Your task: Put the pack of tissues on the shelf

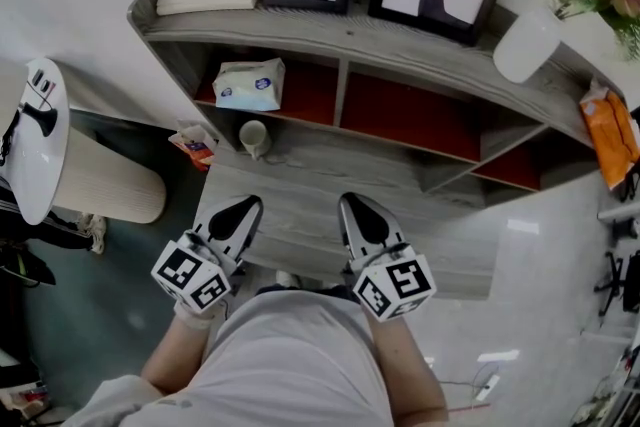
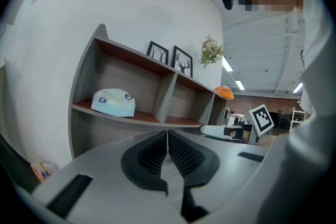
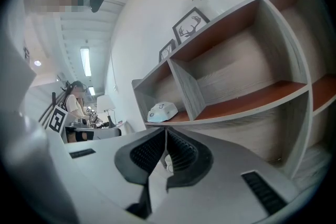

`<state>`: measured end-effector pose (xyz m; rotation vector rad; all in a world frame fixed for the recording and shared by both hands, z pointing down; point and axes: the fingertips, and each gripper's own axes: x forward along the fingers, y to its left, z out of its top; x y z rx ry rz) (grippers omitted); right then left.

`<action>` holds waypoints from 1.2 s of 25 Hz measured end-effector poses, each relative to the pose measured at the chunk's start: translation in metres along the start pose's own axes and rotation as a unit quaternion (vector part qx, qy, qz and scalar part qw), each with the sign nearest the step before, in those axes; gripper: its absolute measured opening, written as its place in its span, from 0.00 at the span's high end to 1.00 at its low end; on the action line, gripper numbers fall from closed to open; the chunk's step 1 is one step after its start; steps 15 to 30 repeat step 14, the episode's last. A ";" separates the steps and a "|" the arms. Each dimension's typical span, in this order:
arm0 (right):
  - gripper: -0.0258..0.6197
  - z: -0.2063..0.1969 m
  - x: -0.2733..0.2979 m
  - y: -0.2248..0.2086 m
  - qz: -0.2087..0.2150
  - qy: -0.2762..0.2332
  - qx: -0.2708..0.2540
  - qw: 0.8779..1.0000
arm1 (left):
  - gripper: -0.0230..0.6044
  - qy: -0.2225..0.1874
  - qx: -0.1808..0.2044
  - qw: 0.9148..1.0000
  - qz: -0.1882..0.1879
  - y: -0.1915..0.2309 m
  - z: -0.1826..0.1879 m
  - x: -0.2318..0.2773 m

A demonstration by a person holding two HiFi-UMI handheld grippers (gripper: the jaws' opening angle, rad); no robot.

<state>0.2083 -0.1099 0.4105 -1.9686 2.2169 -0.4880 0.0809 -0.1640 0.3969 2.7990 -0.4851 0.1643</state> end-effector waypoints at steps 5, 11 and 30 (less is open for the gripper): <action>0.92 0.002 0.001 0.000 0.000 0.000 -0.014 1.000 | 0.93 0.001 0.000 1.000 0.004 0.001 0.000 0.002; 0.92 -0.001 0.002 -0.003 0.001 0.001 -0.002 1.000 | 0.93 -0.001 -0.002 1.000 0.007 0.001 -0.001 0.003; 0.92 -0.003 0.002 -0.006 0.000 0.003 -0.001 1.000 | 0.93 0.001 -0.001 1.000 0.011 0.002 -0.002 0.004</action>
